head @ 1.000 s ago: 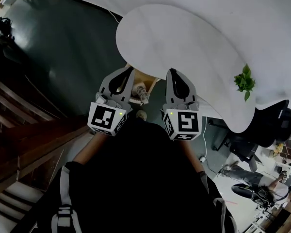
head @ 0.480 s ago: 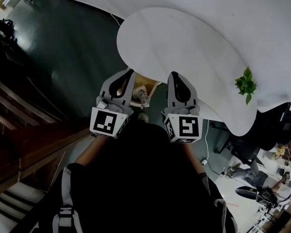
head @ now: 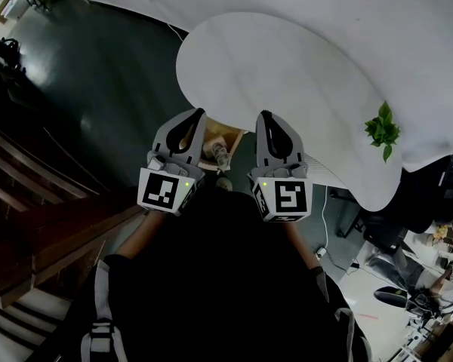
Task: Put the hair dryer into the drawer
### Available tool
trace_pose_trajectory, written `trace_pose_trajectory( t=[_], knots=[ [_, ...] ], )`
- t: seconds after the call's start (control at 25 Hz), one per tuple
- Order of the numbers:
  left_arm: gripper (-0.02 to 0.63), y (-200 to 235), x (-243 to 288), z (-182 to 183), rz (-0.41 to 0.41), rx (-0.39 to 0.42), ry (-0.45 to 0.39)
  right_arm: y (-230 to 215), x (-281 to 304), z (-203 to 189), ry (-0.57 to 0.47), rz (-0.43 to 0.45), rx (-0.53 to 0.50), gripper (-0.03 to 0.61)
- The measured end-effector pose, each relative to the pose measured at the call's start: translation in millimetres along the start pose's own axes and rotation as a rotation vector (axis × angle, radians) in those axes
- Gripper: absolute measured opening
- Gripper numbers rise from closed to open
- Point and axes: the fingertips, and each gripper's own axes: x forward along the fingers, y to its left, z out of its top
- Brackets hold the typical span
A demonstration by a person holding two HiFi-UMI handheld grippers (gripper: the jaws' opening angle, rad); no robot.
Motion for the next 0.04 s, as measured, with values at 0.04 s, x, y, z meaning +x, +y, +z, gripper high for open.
trace_pose_trajectory(
  t=[0.04],
  knots=[
    [0.008,-1.3,1.3,-0.3,-0.002,0.000,0.002,-1.4,-0.5,-0.1,0.000,0.000,0.001,0.021]
  ],
)
